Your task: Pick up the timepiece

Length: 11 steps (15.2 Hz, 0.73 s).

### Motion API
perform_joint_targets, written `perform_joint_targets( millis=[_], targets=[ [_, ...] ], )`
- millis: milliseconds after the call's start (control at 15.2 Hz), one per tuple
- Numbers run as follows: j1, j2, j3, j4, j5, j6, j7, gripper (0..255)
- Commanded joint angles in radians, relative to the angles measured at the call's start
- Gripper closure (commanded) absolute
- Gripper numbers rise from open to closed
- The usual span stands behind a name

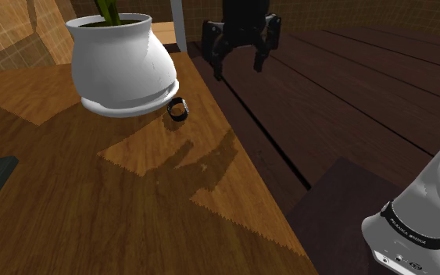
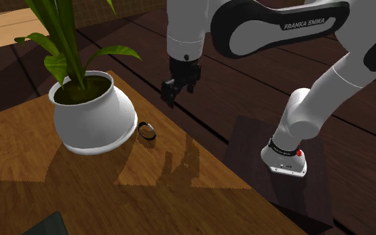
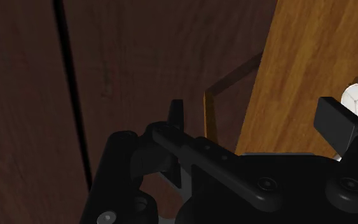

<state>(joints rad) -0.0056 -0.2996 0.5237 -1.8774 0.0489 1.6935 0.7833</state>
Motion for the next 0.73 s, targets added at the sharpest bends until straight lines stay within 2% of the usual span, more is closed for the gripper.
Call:
perform_joint_targets(
  millis=[0,264,462,660],
  targets=[
    [-0.006,0.088,0.056,0.088,-0.047,-0.012,0.09,0],
    [0.017,0.29,0.157,0.279,-0.186,-0.059,0.274,0],
    [0.085,0.469,0.205,0.46,-0.324,-0.129,0.408,0],
    [0.084,0.453,0.192,0.403,-0.311,-0.082,0.407,0]
  ],
)
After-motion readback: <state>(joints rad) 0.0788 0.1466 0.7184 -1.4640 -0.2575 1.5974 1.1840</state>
